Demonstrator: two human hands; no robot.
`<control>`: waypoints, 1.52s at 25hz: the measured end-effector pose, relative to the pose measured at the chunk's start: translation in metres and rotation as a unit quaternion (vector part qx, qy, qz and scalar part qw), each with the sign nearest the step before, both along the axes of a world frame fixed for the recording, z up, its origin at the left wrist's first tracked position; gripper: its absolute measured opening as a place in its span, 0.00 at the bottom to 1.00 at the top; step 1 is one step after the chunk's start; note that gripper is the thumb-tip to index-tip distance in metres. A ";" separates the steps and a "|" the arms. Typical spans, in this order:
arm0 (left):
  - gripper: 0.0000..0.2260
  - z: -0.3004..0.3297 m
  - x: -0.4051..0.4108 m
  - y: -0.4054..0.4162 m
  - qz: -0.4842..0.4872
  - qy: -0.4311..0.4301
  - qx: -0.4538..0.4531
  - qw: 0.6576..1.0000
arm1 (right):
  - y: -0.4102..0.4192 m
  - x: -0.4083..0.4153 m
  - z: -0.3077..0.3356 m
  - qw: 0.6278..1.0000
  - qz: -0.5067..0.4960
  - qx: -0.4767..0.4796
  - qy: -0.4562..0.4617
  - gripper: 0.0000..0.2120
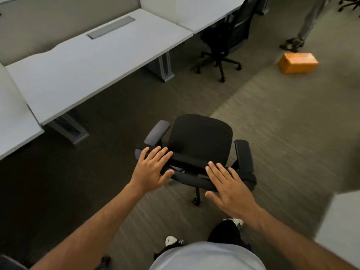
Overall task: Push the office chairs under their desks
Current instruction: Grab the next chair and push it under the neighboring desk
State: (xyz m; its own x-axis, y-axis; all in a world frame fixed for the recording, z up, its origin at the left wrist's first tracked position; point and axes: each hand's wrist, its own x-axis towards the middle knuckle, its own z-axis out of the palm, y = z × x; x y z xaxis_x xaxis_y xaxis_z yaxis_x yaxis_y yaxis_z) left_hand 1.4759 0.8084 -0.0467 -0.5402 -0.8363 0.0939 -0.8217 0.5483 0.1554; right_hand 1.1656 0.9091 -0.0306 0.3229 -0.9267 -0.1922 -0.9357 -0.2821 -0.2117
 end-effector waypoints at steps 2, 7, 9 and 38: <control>0.31 0.003 -0.003 -0.002 -0.014 -0.006 -0.011 1.000 | 0.006 -0.001 -0.003 0.999 -0.031 -0.039 -0.001 0.36; 0.31 0.009 -0.024 0.001 -0.027 -0.003 -0.044 0.999 | -0.006 -0.024 -0.006 0.997 -0.036 -0.070 0.011 0.38; 0.32 0.004 -0.033 0.012 -0.021 -0.003 -0.045 0.999 | -0.008 -0.037 -0.007 0.997 -0.020 -0.073 0.006 0.38; 0.34 -0.010 -0.255 0.061 0.265 -0.018 -0.056 0.963 | -0.157 -0.246 -0.006 0.968 0.238 -0.079 -0.022 0.41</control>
